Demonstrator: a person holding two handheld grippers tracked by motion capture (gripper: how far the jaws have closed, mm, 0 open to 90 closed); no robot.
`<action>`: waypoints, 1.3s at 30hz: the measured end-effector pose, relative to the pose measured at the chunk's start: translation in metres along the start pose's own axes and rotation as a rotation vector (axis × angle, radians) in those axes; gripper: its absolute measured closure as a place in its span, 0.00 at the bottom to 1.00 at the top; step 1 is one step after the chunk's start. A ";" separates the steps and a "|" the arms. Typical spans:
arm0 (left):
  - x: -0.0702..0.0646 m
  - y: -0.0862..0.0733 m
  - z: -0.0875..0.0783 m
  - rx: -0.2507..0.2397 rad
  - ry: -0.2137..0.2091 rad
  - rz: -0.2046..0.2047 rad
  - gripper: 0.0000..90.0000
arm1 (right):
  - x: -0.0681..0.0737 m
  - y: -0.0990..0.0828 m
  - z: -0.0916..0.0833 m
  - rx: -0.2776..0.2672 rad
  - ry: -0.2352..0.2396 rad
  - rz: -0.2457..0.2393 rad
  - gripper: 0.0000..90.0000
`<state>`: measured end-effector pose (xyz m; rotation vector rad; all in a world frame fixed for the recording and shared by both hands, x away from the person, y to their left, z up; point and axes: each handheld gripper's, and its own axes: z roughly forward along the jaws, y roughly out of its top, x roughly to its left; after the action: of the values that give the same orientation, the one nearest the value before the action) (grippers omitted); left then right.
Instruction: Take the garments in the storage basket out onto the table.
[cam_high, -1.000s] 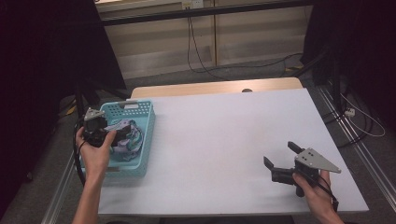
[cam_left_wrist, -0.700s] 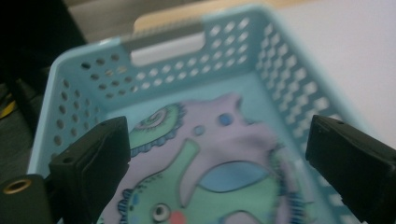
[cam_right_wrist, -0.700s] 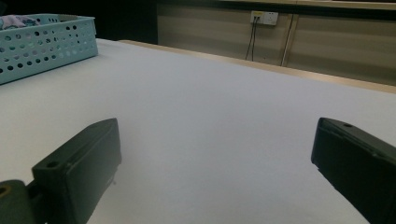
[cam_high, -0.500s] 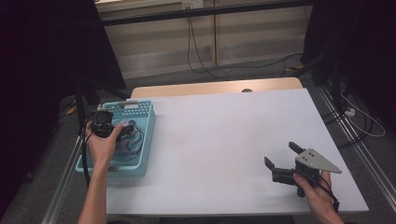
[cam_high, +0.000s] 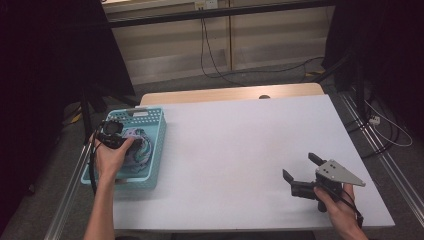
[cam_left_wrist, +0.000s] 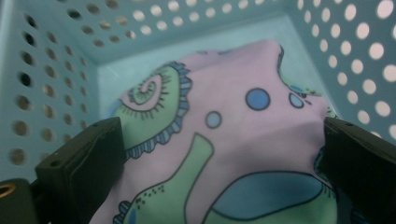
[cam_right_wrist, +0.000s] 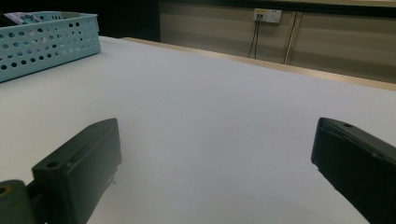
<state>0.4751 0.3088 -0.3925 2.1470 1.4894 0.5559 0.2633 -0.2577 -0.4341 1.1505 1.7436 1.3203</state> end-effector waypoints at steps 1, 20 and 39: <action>0.001 -0.001 0.000 0.004 -0.002 -0.002 0.03 | 0.000 0.000 0.000 0.002 0.001 0.000 0.01; -0.007 -0.009 0.025 0.183 -0.003 0.016 0.00 | 0.001 -0.001 0.002 0.015 0.008 -0.008 0.01; 0.005 -0.014 0.036 0.286 -0.094 -0.060 0.00 | 0.001 -0.001 0.002 0.022 0.011 -0.008 0.01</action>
<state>0.4871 0.3124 -0.4297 2.2946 1.6576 0.2284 0.2645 -0.2559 -0.4359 1.1489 1.7726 1.3081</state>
